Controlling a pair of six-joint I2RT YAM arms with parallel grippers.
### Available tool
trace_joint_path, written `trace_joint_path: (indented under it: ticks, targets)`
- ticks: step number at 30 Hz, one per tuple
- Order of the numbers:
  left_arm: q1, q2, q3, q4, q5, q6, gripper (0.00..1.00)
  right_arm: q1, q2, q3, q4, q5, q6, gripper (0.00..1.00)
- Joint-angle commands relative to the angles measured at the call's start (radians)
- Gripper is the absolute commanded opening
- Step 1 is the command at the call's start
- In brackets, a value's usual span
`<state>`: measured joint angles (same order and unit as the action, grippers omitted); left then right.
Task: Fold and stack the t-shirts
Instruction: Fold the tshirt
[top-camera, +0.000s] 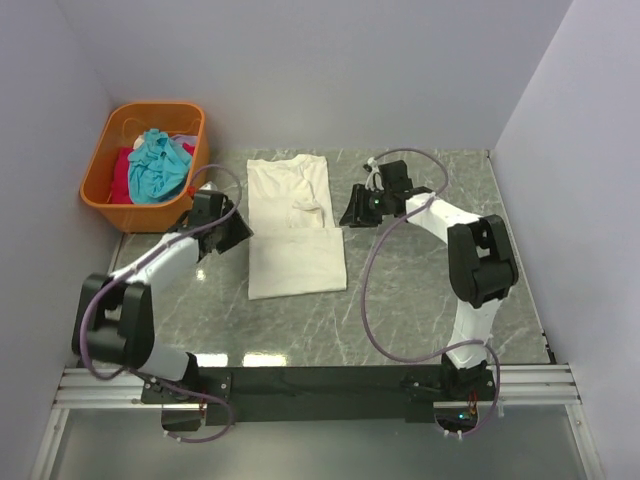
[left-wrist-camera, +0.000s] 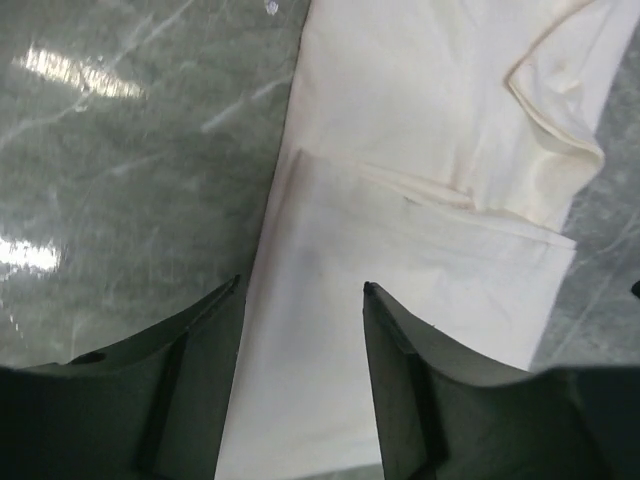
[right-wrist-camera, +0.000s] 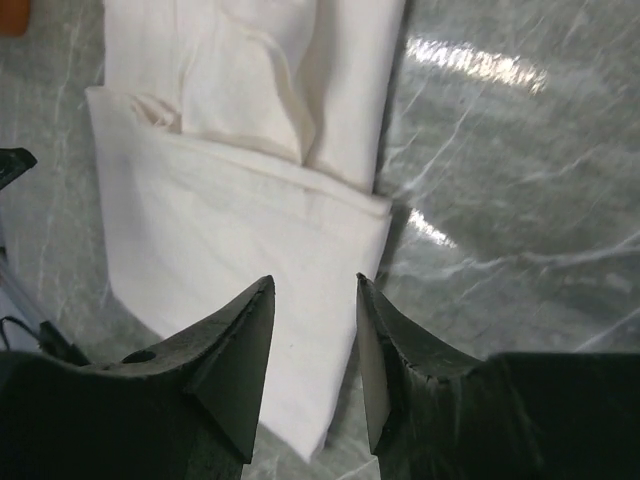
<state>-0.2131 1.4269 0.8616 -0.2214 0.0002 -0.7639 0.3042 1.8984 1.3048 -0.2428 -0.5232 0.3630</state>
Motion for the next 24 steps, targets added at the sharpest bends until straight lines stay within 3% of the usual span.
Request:
trace_joint_path:
  ticks: [1, 15, 24]
  targets:
    - [0.004, 0.082, 0.102, -0.009, -0.008, 0.113, 0.55, -0.005, 0.051, 0.062, -0.026, 0.051, -0.033, 0.46]
    - [0.003, 0.323, 0.252, -0.042, -0.008, 0.181, 0.51, -0.005, 0.206, 0.162, -0.035, -0.009, -0.025, 0.42]
    - [0.003, 0.362, 0.264, -0.042, 0.007, 0.179, 0.38, -0.002, 0.251, 0.18, -0.015, -0.064, -0.021, 0.33]
